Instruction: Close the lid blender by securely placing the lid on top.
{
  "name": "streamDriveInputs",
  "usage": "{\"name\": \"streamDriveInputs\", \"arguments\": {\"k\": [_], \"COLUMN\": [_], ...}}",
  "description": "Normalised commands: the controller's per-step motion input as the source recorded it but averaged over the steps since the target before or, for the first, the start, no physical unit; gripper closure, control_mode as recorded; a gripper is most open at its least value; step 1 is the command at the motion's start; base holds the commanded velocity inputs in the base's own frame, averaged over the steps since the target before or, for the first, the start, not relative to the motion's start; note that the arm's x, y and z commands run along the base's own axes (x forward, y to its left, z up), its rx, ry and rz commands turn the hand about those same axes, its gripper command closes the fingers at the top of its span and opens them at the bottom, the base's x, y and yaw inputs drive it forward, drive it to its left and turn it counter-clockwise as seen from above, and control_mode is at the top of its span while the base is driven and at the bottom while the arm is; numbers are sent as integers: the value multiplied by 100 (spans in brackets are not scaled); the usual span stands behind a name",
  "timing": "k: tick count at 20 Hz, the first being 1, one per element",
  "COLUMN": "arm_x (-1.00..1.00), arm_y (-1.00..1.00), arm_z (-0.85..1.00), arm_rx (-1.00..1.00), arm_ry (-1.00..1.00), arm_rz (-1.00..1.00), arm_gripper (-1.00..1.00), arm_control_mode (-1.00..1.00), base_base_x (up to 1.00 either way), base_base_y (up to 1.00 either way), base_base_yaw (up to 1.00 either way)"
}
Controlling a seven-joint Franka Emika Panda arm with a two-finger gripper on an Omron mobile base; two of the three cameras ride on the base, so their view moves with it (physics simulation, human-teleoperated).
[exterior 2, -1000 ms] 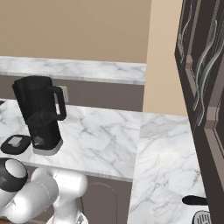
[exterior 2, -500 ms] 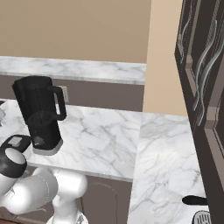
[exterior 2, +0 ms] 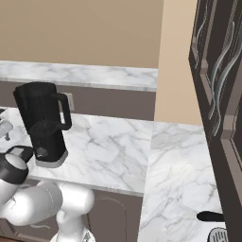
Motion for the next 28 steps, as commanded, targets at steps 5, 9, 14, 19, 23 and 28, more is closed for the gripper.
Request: {"name": "streamDriveInputs", "arguments": {"k": [5,9,14,19,23,28], "arm_x": [54,37,8,0,1,10], "arm_y": [0,0,7,9,7,0], "arm_z": [-6,-26,-25,-12,-12,-19], "arm_rx": [-9,-6,-2,-2,-2,-2], "arm_ry": [4,6,0,-6,-5,-1], "arm_rz": [1,0,2,3,1,2], "arm_gripper": [-100,-100,-100,-100,-100,-100], "arm_control_mode": [-100,-100,-100,-100,-100,-100], "base_base_x": [0,0,0,0,0,0], "base_base_y": [0,0,0,0,0,0], "base_base_yaw": [0,0,0,0,0,0]}}
